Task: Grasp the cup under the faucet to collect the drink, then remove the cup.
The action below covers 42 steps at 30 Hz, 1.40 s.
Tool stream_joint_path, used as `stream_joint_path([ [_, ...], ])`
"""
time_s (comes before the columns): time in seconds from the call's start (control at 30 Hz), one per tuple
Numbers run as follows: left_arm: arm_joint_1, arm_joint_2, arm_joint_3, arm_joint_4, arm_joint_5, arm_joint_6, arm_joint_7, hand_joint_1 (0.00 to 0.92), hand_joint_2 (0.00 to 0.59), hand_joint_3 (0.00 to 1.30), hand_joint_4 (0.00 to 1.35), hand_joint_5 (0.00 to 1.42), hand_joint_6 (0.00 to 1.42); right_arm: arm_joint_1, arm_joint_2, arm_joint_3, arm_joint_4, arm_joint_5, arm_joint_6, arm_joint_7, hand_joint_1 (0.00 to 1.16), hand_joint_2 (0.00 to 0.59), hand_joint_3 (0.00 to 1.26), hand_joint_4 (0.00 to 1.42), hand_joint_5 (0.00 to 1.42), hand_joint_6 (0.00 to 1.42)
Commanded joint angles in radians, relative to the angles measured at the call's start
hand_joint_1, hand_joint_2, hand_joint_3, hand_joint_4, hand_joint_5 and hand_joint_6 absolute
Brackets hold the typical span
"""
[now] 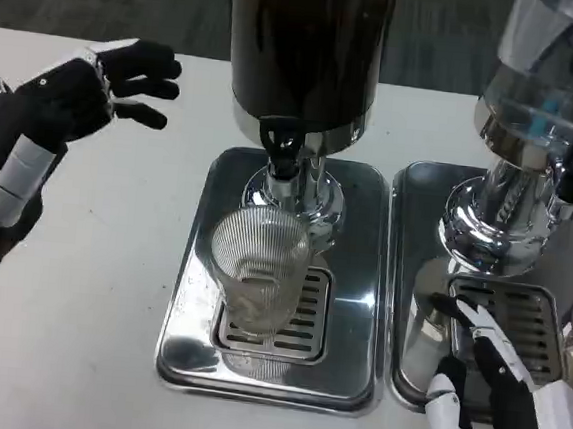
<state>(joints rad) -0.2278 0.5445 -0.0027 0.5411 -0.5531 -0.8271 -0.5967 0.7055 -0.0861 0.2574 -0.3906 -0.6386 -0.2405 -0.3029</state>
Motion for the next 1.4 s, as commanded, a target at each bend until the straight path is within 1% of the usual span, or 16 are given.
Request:
stream_joint_path([
  [0.03, -0.058, -0.010, 0.061, -0.023, -0.101, 0.195, -0.181, 0.000, 0.106, 0.34, 0.29, 0.31, 0.45, -0.008, 0.007, 0.004, 0.023, 0.008, -0.003, -0.012, 0.25, 0.583, 0.23, 0.12, 0.12, 0.09],
  [0.17, -0.097, -0.014, 0.107, -0.026, -0.154, 0.401, -0.327, 0.000, 0.074, 0.32, 0.24, 0.27, 0.41, -0.014, 0.009, 0.000, 0.032, 0.009, -0.006, -0.019, 0.25, 0.583, 0.23, 0.12, 0.12, 0.09],
  [0.27, -0.117, -0.010, 0.130, -0.034, -0.160, 0.515, -0.405, 0.000, 0.050, 0.28, 0.18, 0.20, 0.33, -0.021, 0.011, 0.003, 0.039, 0.005, -0.008, -0.022, 0.25, 0.583, 0.23, 0.12, 0.12, 0.08],
  [0.3, -0.127, -0.006, 0.135, -0.033, -0.164, 0.563, -0.434, 0.000, 0.050, 0.27, 0.16, 0.19, 0.30, -0.023, 0.011, 0.004, 0.042, 0.004, -0.009, -0.024, 0.25, 0.583, 0.23, 0.12, 0.12, 0.08],
  [0.4, -0.152, -0.002, 0.162, -0.024, -0.161, 0.672, -0.501, 0.000, 0.052, 0.24, 0.12, 0.15, 0.27, -0.032, 0.014, 0.008, 0.053, 0.008, -0.011, -0.028, 0.25, 0.583, 0.23, 0.12, 0.12, 0.08],
  [0.47, -0.177, 0.011, 0.169, -0.014, -0.161, 0.758, -0.547, 0.000, 0.053, 0.19, 0.06, 0.10, 0.22, -0.035, 0.015, 0.011, 0.061, 0.007, -0.015, -0.034, 0.25, 0.583, 0.23, 0.12, 0.12, 0.08],
  [0.5, -0.189, 0.017, 0.173, -0.008, -0.160, 0.794, -0.566, 0.000, 0.049, 0.16, 0.03, 0.08, 0.20, -0.036, 0.016, 0.014, 0.063, 0.006, -0.016, -0.036, 0.25, 0.583, 0.23, 0.12, 0.12, 0.08],
  [0.53, -0.198, 0.019, 0.180, -0.003, -0.157, 0.818, -0.581, 0.000, 0.040, 0.13, 0.01, 0.06, 0.14, -0.037, 0.018, 0.016, 0.065, 0.004, -0.015, -0.040, 0.25, 0.583, 0.23, 0.12, 0.12, 0.08],
  [0.57, -0.208, 0.020, 0.188, 0.003, -0.156, 0.846, -0.596, 0.000, 0.040, 0.12, 0.00, 0.04, 0.12, -0.037, 0.019, 0.018, 0.069, 0.007, -0.017, -0.044, 0.25, 0.583, 0.23, 0.12, 0.12, 0.08],
  [0.67, -0.243, 0.023, 0.209, 0.026, -0.155, 0.923, -0.642, 0.000, 0.032, 0.11, 0.00, 0.03, 0.10, -0.037, 0.021, 0.023, 0.076, 0.008, -0.017, -0.052, 0.25, 0.583, 0.23, 0.13, 0.12, 0.08],
  [0.77, -0.269, 0.025, 0.219, 0.042, -0.145, 0.973, -0.676, 0.000, 0.030, 0.10, 0.00, 0.03, 0.09, -0.036, 0.024, 0.025, 0.085, 0.009, -0.021, -0.064, 0.25, 0.582, 0.23, 0.13, 0.12, 0.08],
  [0.93, -0.309, 0.026, 0.234, 0.065, -0.125, 1.021, -0.702, 0.000, 0.032, 0.11, 0.00, 0.03, 0.10, -0.041, 0.029, 0.031, 0.095, 0.010, -0.020, -0.071, 0.25, 0.575, 0.23, 0.13, 0.12, 0.08],
  [1.03, -0.331, 0.030, 0.239, 0.083, -0.114, 1.034, -0.710, 0.000, 0.035, 0.13, 0.01, 0.06, 0.15, -0.042, 0.034, 0.036, 0.103, 0.012, -0.023, -0.078, 0.25, 0.572, 0.23, 0.13, 0.12, 0.08],
  [1.13, -0.359, 0.035, 0.233, 0.106, -0.100, 1.049, -0.728, 0.000, 0.039, 0.16, 0.03, 0.08, 0.16, -0.043, 0.039, 0.040, 0.113, 0.016, -0.025, -0.085, 0.25, 0.570, 0.23, 0.13, 0.12, 0.08],
  [1.27, -0.384, 0.031, 0.231, 0.123, -0.076, 1.067, -0.748, 0.000, 0.040, 0.19, 0.07, 0.11, 0.17, -0.043, 0.044, 0.046, 0.124, 0.019, -0.030, -0.098, 0.24, 0.569, 0.23, 0.13, 0.12, 0.08],
  [1.4, -0.400, 0.023, 0.224, 0.135, -0.051, 1.064, -0.757, 0.000, 0.040, 0.20, 0.08, 0.12, 0.18, -0.040, 0.048, 0.051, 0.128, 0.019, -0.029, -0.108, 0.24, 0.568, 0.23, 0.14, 0.12, 0.08],
])
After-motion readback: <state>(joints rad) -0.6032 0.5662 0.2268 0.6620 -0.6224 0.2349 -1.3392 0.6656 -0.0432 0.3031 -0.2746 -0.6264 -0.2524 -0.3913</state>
